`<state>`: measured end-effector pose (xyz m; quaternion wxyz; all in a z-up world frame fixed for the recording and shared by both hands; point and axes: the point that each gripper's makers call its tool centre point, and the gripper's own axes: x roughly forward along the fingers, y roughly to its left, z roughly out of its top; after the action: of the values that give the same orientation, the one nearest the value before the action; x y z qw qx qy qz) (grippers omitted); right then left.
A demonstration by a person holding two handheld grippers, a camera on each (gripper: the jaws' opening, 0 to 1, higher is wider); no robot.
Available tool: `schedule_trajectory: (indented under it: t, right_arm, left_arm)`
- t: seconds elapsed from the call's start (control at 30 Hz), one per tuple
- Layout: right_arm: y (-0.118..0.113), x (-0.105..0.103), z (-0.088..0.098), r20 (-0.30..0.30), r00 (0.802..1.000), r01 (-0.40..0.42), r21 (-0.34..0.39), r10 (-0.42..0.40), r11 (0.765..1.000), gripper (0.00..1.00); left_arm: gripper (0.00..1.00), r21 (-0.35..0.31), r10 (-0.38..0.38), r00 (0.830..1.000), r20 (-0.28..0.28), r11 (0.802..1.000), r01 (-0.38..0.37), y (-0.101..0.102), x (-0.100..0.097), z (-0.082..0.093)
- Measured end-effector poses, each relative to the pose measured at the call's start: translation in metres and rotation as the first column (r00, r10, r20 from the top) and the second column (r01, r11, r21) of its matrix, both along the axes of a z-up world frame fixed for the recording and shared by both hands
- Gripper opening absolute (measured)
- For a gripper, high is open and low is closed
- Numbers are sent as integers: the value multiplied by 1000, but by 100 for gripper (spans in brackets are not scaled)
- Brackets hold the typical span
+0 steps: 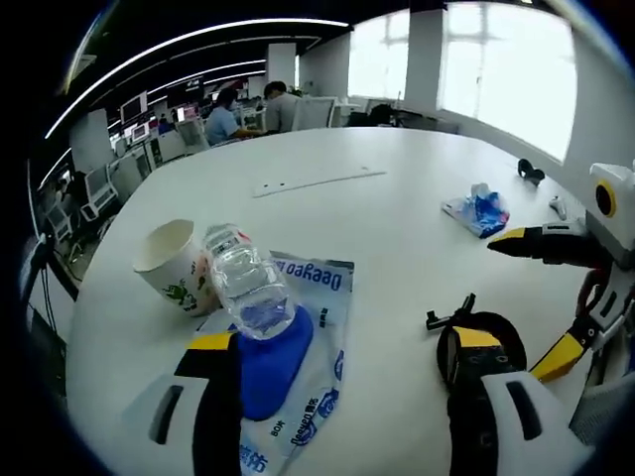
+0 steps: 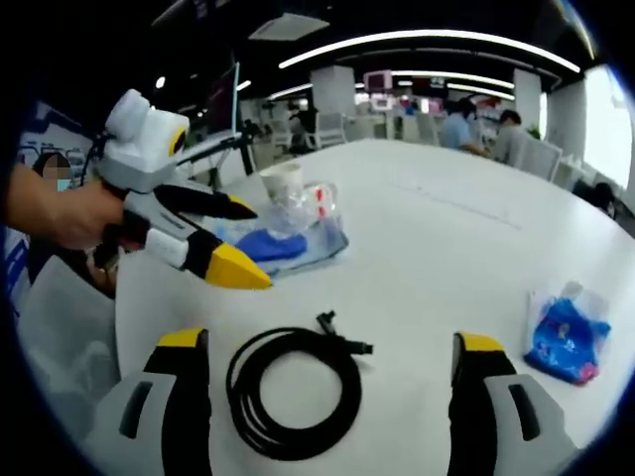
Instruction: Arrange the tabletop items into an orderly group along one side of the table until the central work area is clear of visible clutter.
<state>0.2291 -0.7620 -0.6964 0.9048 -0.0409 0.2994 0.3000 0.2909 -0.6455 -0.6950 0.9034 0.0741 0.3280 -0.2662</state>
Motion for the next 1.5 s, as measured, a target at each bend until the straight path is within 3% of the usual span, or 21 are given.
schedule_trajectory:
  t: [0.37,0.53,0.93,1.5]
  right_arm:
    - [-2,-2,-4,-22,1000,9,-1,-9,1000,100]
    - [-3,-2,-6,-33,999,9,-5,-9,1000,99]
    - [-2,3,-6,-35,999,9,-4,-9,1000,97]
    - [-3,-5,-18,-50,998,-23,0,23,1000,94]
  left_arm:
    - [80,40,90,996,-4,995,-89,20,13,-7]
    - [79,28,119,993,-3,993,-119,22,21,-7]
    - [75,41,140,990,-4,989,-140,25,37,-9]
    - [66,37,149,989,-14,988,-148,21,59,-14]
